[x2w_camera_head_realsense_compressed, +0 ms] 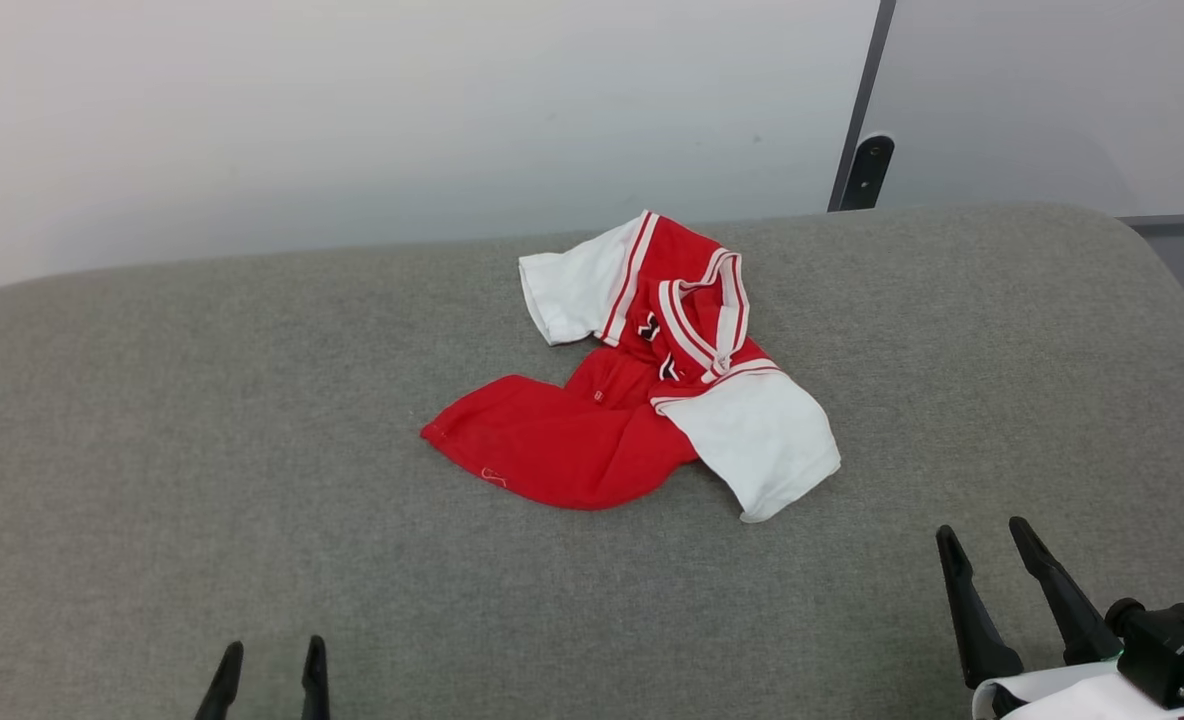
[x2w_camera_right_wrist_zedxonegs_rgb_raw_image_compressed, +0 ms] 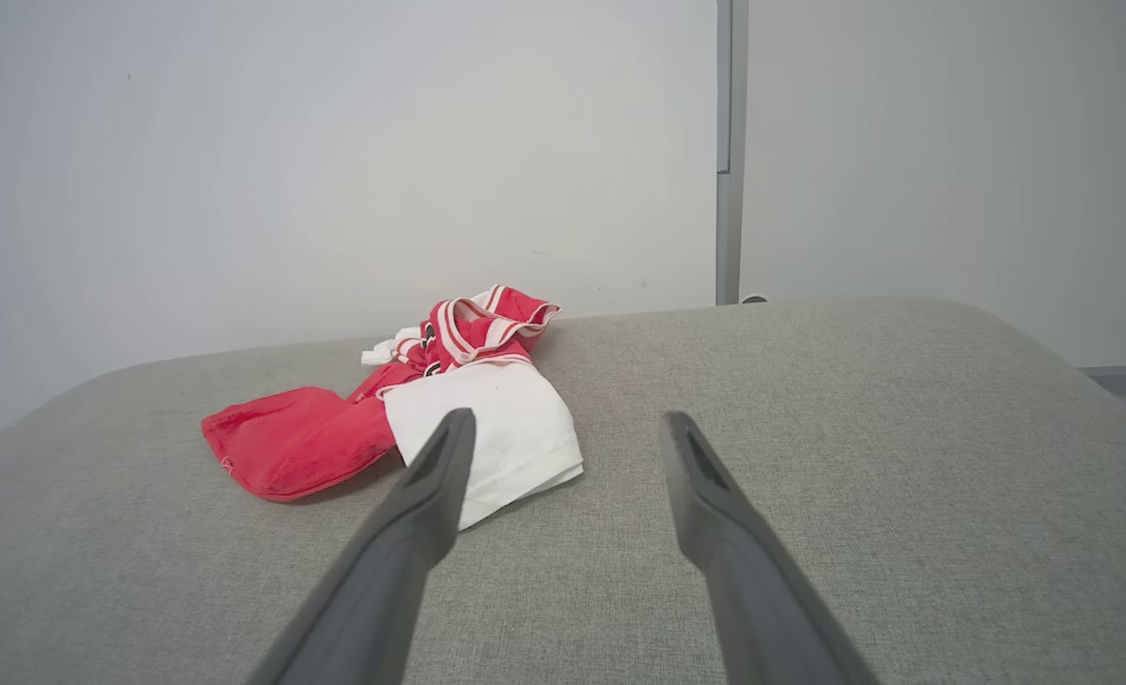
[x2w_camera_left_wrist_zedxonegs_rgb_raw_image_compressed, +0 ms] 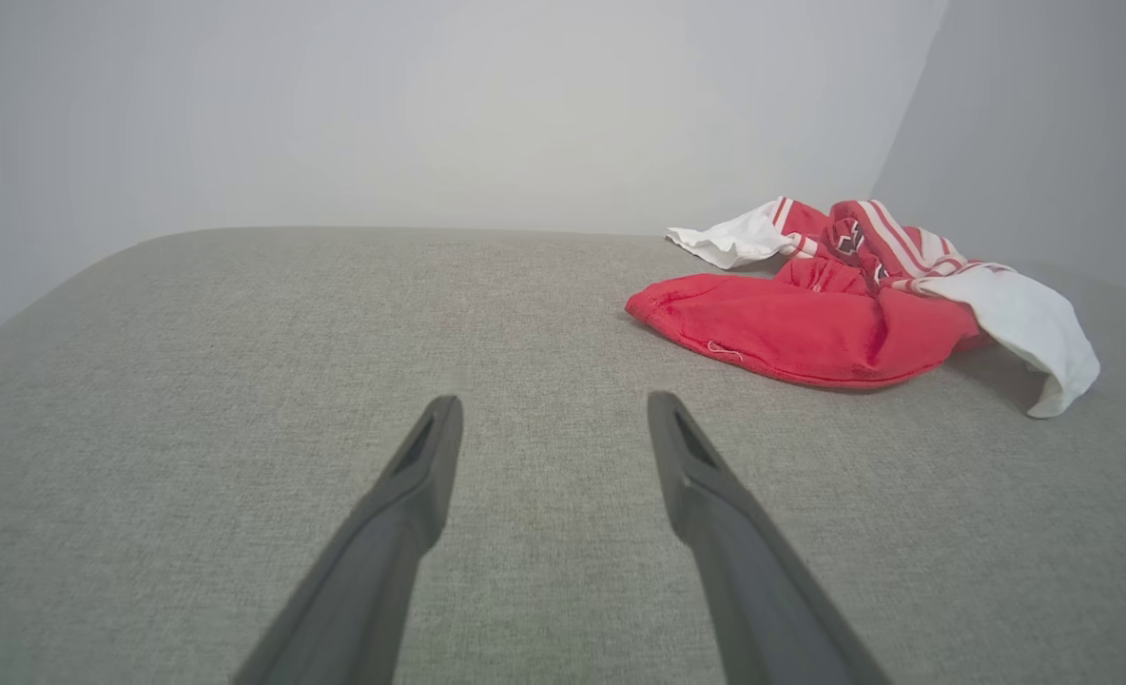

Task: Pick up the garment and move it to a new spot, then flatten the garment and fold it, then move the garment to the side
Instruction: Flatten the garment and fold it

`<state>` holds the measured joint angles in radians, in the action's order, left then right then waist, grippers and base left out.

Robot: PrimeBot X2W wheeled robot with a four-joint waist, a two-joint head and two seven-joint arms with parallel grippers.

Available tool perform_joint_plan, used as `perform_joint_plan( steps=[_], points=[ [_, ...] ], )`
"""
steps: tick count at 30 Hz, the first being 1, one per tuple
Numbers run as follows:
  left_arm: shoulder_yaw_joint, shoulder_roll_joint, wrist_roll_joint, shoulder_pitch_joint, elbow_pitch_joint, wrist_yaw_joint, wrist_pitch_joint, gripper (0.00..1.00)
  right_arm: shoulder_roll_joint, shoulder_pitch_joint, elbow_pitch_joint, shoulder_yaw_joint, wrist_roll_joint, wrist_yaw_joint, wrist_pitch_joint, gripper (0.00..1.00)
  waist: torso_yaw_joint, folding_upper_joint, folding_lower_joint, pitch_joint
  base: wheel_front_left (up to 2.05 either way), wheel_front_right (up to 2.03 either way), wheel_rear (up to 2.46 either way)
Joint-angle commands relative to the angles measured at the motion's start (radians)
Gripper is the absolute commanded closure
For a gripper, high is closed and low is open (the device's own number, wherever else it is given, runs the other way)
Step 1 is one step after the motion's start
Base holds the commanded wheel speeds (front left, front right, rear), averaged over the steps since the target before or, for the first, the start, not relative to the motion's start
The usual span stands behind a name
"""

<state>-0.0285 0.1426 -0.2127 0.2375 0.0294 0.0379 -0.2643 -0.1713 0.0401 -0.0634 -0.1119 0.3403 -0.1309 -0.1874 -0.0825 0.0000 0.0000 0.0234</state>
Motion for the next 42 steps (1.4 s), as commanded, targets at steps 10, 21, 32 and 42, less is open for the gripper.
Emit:
perform_joint_plan(
  steps=[10,21,32,42],
  points=[
    [-0.025,-0.034,0.044,-0.023,0.013,0.048,0.0,0.0,0.007,0.006,-0.002,-0.004,-0.006,0.0,-0.002,0.0,0.007,0.0,0.0,-0.003,0.0,0.0,0.0],
    [0.092,0.006,-0.003,-0.483,0.118,0.09,0.043,0.0,0.068,-0.051,-0.013,-0.046,0.015,0.0,-0.031,0.0,-0.038,0.0,0.0,0.075,0.0,0.0,0.0],
    [0.155,0.116,-0.212,-1.175,0.653,0.094,0.457,0.0,0.115,-0.188,-0.084,-0.1,0.057,0.0,-0.077,0.0,-0.22,0.0,0.0,0.274,0.0,0.0,0.0],
    [0.242,0.166,-0.253,-1.457,1.039,0.094,0.915,0.0,0.122,-0.244,-0.055,-0.139,0.119,0.0,-0.079,0.0,-0.323,0.0,0.0,0.357,0.0,0.0,0.0]
  ],
)
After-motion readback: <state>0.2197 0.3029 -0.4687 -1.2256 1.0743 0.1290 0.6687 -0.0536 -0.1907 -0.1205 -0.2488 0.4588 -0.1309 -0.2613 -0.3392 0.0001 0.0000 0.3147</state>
